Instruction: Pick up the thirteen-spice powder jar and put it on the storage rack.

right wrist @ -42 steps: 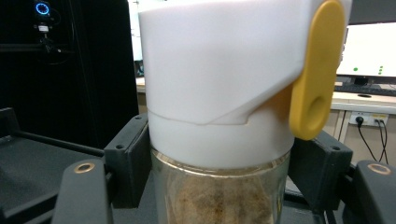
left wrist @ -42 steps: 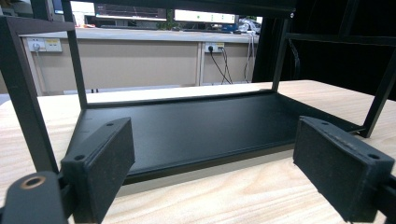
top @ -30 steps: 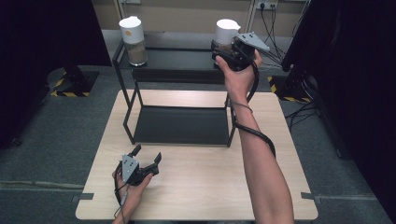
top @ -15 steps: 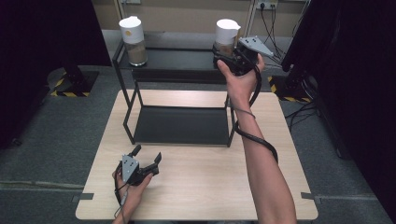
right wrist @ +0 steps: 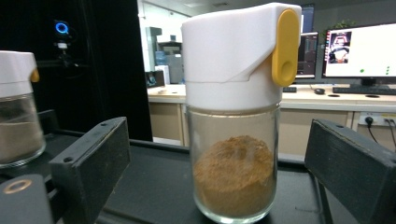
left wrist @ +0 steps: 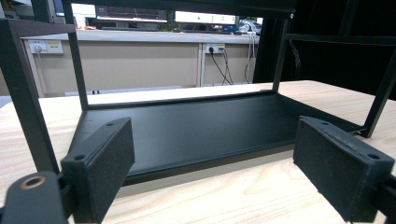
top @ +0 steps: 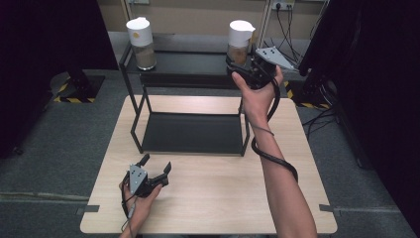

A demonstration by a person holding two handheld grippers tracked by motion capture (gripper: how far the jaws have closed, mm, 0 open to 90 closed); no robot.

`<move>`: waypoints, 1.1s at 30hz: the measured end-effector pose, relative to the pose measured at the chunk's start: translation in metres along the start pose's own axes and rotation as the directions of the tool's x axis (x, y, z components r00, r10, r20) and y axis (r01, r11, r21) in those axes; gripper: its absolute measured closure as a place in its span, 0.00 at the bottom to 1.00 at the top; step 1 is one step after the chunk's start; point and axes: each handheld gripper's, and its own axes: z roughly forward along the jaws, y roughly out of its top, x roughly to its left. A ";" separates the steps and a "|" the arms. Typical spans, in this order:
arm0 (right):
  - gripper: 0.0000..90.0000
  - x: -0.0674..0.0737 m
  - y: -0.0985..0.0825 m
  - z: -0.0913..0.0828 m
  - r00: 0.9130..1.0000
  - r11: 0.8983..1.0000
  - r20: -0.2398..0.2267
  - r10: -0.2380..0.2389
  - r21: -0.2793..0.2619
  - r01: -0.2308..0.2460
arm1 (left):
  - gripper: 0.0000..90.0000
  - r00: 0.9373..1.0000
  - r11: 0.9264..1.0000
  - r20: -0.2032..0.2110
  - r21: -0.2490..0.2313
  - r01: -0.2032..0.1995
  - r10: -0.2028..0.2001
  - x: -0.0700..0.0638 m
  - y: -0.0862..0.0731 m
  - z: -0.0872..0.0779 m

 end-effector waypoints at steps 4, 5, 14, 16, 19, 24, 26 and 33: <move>0.07 0.000 -0.003 -0.007 1.000 1.000 -0.017 -0.008 -0.004 0.008 | 0.13 1.000 1.000 -0.001 -0.001 -0.001 0.001 0.000 0.000 0.000; 0.07 0.000 -0.004 -0.008 1.000 1.000 -0.021 -0.010 -0.005 0.010 | 0.13 1.000 1.000 -0.001 -0.001 -0.001 0.001 0.000 0.000 0.000; 0.07 0.001 -0.014 -0.020 0.999 1.000 -0.045 -0.020 -0.004 0.020 | 0.13 1.000 1.000 -0.002 0.001 -0.002 0.002 0.000 0.000 0.000; 0.07 0.001 -0.016 -0.022 0.999 1.000 -0.048 -0.024 -0.005 0.024 | 0.13 1.000 1.000 -0.002 0.000 -0.001 0.001 0.000 0.000 0.000; 0.07 0.002 -0.017 -0.025 0.998 1.000 -0.059 -0.028 -0.004 0.028 | 0.13 1.000 1.000 -0.001 0.000 -0.003 0.003 -0.001 0.000 0.000; 0.07 0.003 -0.023 -0.031 0.997 0.999 -0.074 -0.034 -0.007 0.033 | 0.13 1.000 1.000 -0.002 0.000 -0.002 0.002 -0.001 0.000 0.000; 0.07 0.004 -0.025 -0.032 0.996 0.999 -0.081 -0.038 -0.004 0.037 | 0.13 1.000 1.000 -0.002 0.000 -0.002 0.002 0.000 0.000 0.000; 0.07 0.007 -0.033 -0.037 0.994 0.999 -0.101 -0.052 0.000 0.052 | 0.13 1.000 1.000 -0.002 0.001 -0.003 0.003 -0.001 0.000 0.000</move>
